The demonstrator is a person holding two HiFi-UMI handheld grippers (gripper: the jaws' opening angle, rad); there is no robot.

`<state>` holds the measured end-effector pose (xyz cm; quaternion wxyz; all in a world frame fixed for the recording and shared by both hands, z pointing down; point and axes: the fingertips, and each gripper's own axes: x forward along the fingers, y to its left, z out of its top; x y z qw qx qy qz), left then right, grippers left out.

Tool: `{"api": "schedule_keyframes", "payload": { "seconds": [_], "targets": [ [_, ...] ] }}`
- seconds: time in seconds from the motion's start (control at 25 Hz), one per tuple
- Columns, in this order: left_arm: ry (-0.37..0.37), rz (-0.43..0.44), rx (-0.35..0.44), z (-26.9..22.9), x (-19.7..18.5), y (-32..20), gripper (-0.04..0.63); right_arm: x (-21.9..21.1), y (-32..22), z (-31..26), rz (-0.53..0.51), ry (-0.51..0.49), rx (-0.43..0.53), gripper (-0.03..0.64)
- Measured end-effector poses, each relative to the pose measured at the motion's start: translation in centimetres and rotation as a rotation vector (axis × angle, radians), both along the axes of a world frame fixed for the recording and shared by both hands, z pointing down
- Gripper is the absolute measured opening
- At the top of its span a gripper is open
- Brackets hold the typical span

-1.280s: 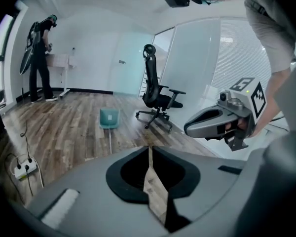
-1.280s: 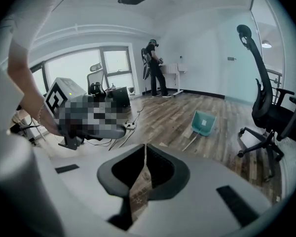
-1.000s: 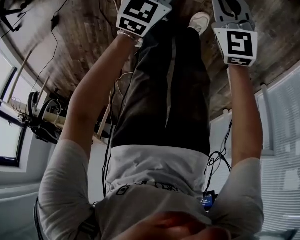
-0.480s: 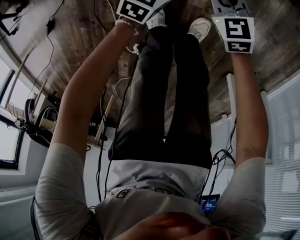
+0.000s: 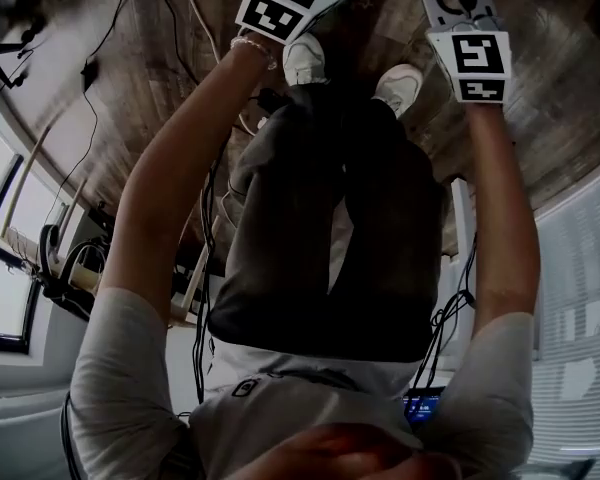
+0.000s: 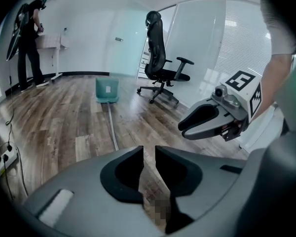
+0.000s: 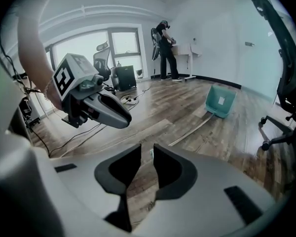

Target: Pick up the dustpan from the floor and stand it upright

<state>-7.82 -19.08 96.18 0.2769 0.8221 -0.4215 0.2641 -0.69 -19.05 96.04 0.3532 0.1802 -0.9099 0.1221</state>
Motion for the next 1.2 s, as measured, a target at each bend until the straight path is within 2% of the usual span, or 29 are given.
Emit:
{"api": "schedule_keyframes", "payload": {
  "seconds": [0.36, 0.6, 0.76, 0.96, 1.2],
  "targets": [
    [-0.02, 0.003, 0.026, 9.2, -1.2, -2.1, 0.088, -1.3, -2.1, 8.9, -0.037, 0.018, 0.045, 0.074],
    [-0.03, -0.005, -0.024, 17.0, -2.2, -3.0, 0.119, -2.0, -2.9, 16.6, -0.089, 0.063, 0.038, 0.1],
    [-0.049, 0.01, -0.013, 21.1, -2.5, -3.9, 0.129, -2.2, -3.5, 20.8, -0.113, 0.091, 0.037, 0.104],
    [-0.046, -0.023, -0.026, 24.5, -2.6, -4.8, 0.146, -1.8, -4.2, 24.5, -0.135, 0.108, 0.045, 0.107],
    [-0.066, -0.08, 0.023, 25.7, -3.3, -5.6, 0.15, -1.8, -4.6, 27.0, -0.122, 0.083, 0.049, 0.107]
  ]
}}
